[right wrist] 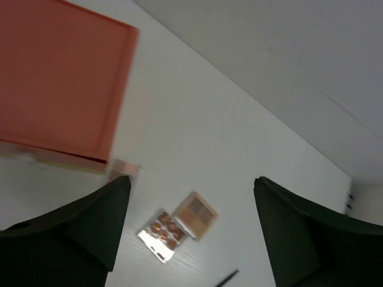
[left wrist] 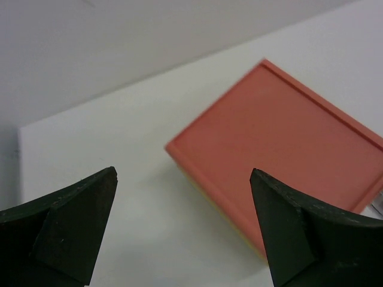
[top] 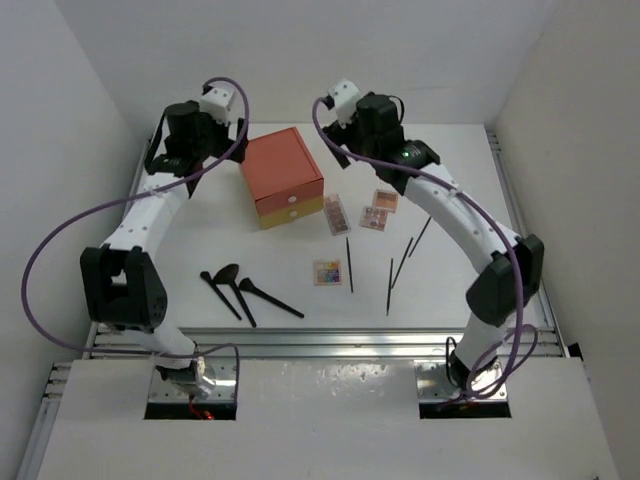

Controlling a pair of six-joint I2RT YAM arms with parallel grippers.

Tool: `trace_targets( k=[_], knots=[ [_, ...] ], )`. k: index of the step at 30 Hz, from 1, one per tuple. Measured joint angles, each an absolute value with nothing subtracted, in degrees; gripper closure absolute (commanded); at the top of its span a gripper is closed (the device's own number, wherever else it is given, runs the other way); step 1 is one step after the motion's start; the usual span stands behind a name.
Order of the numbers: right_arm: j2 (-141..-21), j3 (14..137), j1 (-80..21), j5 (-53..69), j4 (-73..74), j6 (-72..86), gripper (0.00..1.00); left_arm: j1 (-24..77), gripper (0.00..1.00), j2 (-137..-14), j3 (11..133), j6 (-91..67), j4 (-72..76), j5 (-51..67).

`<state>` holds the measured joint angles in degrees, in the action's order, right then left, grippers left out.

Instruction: Organize the makeup

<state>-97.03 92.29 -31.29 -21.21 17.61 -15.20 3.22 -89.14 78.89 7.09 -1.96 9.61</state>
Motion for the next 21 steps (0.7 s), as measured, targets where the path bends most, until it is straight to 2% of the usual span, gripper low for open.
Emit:
trace_targets(
  k=[1, 2, 3, 6, 8, 10, 15, 21],
  knots=[
    [-99.9, 97.1, -31.3, -17.6, 19.6, -13.6, 0.22, 3.6, 0.08, -91.5, 80.9, 7.1, -3.8, 10.6],
    [-103.0, 101.7, -31.3, -12.6, 21.3, -11.1, 0.27, 3.8, 0.17, -94.4, 84.1, 7.0, -7.8, 11.8],
    [-105.3, 104.1, -31.3, -8.8, 21.7, -8.6, 0.30, 3.9, 0.20, -97.7, 87.9, 6.6, -10.6, 13.3],
    [-110.4, 105.5, -31.9, -0.9, 20.4, -0.4, 0.33, 3.9, 0.27, -106.4, 98.5, 5.5, -15.6, 16.2],
    [-113.8, 104.4, -32.5, 1.6, 19.0, 5.1, 0.33, 4.1, 0.27, -109.9, 102.3, 5.1, -17.6, 16.6],
    [-117.1, 103.0, -33.5, 1.7, 18.0, 9.0, 0.34, 4.3, 0.28, -111.6, 103.8, 5.0, -19.0, 16.3],
    [-119.6, 101.1, -38.1, -0.5, 12.5, 12.1, 0.37, 5.7, 0.42, -113.5, 104.5, 4.2, -21.1, 15.1],
    [-120.6, 98.7, -42.3, -3.0, 11.0, 14.3, 0.44, 6.9, 0.47, -114.0, 103.2, 4.0, -20.8, 13.5]
  ],
)
